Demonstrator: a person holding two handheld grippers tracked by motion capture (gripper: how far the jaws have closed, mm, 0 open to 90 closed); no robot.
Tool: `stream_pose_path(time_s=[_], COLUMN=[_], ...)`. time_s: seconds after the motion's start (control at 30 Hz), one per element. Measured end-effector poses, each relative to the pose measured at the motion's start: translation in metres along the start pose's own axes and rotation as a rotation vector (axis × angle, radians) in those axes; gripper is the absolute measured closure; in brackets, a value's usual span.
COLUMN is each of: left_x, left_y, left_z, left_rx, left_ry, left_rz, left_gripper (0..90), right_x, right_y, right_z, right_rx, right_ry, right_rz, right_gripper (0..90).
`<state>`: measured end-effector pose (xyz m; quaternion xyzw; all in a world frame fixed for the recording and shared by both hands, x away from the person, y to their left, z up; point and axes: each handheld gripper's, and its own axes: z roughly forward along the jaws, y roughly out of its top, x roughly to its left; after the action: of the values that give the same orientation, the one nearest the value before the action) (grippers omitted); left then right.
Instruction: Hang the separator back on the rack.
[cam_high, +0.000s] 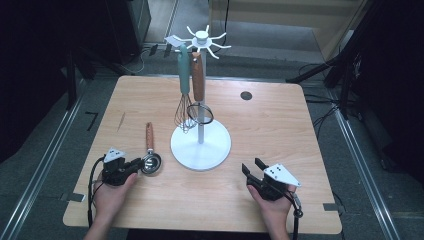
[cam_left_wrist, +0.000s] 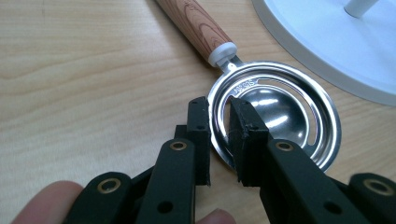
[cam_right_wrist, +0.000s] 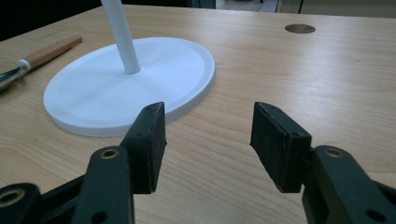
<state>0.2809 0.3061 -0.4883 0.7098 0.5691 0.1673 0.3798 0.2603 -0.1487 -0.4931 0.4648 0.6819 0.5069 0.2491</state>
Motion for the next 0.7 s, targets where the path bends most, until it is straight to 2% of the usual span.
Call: stream_pose_path(time_s=[0.23,0.37,0.47,0.7], left_x=[-0.015,-0.024,-0.033,-0.057], left_y=[-0.017,-0.024,-0.027,-0.033], left_z=[-0.014,-0.019,-0.021,-0.021], left_rx=[0.003,0.006,0.018,0.039], left_ry=[0.012,-0.009,-0.023,-0.042], left_rz=[0.009,0.011,0.006,0.03], left_gripper=[79.4,78.8,77.1,74.7], right_x=[0.005,0.008,0.01,0.012], right_y=[0.003,0.005,0.006,0.009], right_z=[0.001,0.003,0.003,-0.002], right_rx=[-0.008,-0.016,-0.013,-0.026], right_ry=[0.02,0.053,0.061,0.08], right_rz=[-0.003,-0.018,-0.031,-0.031], right_gripper=[46.4,45.8,45.9,46.1])
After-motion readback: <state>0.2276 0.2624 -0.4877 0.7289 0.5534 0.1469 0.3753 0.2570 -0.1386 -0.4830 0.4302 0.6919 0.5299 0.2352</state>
